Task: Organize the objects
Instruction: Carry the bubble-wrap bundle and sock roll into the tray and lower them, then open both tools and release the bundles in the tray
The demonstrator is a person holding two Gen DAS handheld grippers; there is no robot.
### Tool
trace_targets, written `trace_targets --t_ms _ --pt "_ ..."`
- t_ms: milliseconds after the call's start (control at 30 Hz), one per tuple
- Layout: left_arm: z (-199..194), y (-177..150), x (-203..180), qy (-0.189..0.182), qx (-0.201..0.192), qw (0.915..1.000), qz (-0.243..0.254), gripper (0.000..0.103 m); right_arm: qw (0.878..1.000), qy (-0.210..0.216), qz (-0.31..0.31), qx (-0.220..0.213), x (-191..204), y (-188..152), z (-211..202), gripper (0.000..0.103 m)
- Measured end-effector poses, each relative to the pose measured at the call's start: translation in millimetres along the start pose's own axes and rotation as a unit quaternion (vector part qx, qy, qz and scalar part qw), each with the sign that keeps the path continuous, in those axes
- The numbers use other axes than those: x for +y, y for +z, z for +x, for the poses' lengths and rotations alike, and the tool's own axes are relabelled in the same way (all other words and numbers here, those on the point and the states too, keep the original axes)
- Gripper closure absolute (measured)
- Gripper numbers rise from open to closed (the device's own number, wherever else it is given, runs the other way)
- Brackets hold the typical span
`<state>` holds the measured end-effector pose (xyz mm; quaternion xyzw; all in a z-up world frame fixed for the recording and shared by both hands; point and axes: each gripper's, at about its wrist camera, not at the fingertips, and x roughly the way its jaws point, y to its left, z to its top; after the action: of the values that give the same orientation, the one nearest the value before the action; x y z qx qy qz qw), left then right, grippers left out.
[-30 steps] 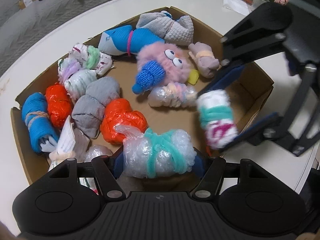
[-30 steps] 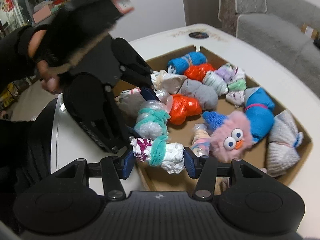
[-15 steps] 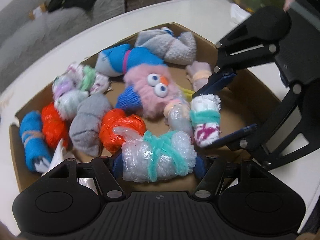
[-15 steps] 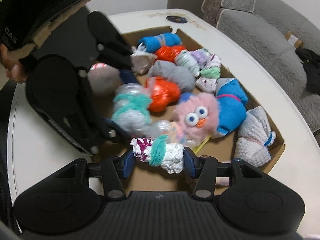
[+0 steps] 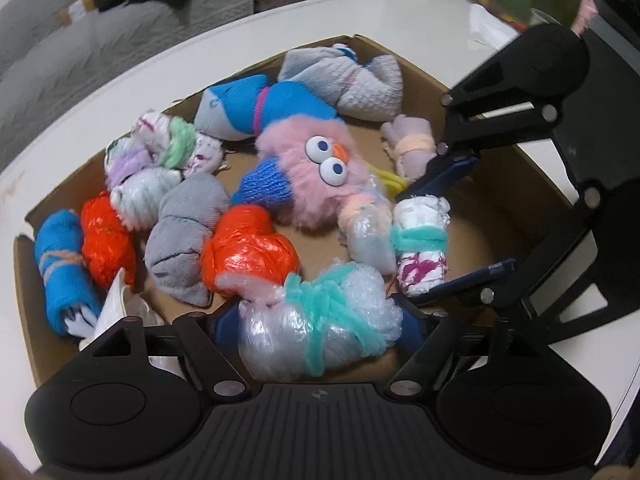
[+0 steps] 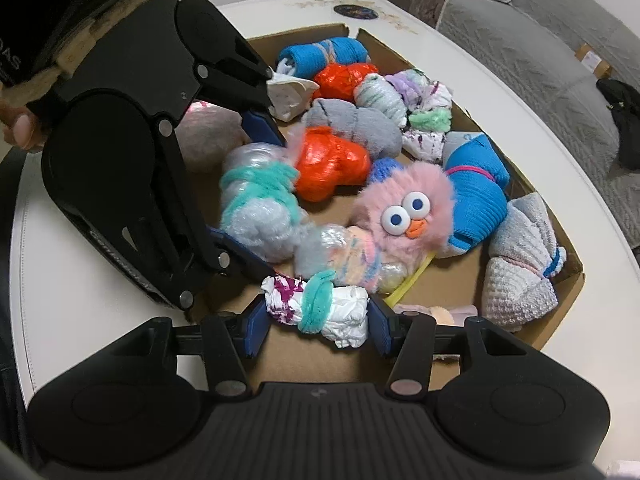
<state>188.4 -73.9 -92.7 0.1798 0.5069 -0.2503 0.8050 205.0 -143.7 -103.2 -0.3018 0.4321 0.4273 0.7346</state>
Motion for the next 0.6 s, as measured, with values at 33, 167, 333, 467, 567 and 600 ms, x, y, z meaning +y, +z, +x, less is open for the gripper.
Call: trace_targets --t_ms 33,167,333,467,567,600 --pt "0.1 -0.3 0.7 0.000 -0.001 1.0000 -0.008 0.023 1.000 -0.001 0.001 0.002 -0.1 0.4 1.0 0.055" --pt "-1.8 -2.5 0.8 0.003 -0.007 0.9996 -0.026 0.026 1.000 -0.002 0.006 0.004 -1.7 0.9 1.0 0.054" --pt "-4.7 -4.7 3.0 0.014 -0.009 0.9984 -0.054 0.027 1.000 -0.009 0.015 0.006 -2.7 -0.2 1.3 0.053" --pt "-5.7 -6.1 1.4 0.024 -0.012 0.9967 -0.077 0.027 1.000 -0.011 0.024 0.007 -2.5 -0.8 1.4 0.050" --pt "-6.9 -7.6 2.3 0.029 -0.017 0.9942 -0.103 0.026 0.999 -0.013 0.040 0.008 -2.7 -3.7 0.2 0.047" --pt "-7.4 -8.4 3.0 0.032 -0.018 0.9931 -0.111 0.026 0.999 -0.014 0.047 0.008 -3.1 -4.7 0.1 0.044"
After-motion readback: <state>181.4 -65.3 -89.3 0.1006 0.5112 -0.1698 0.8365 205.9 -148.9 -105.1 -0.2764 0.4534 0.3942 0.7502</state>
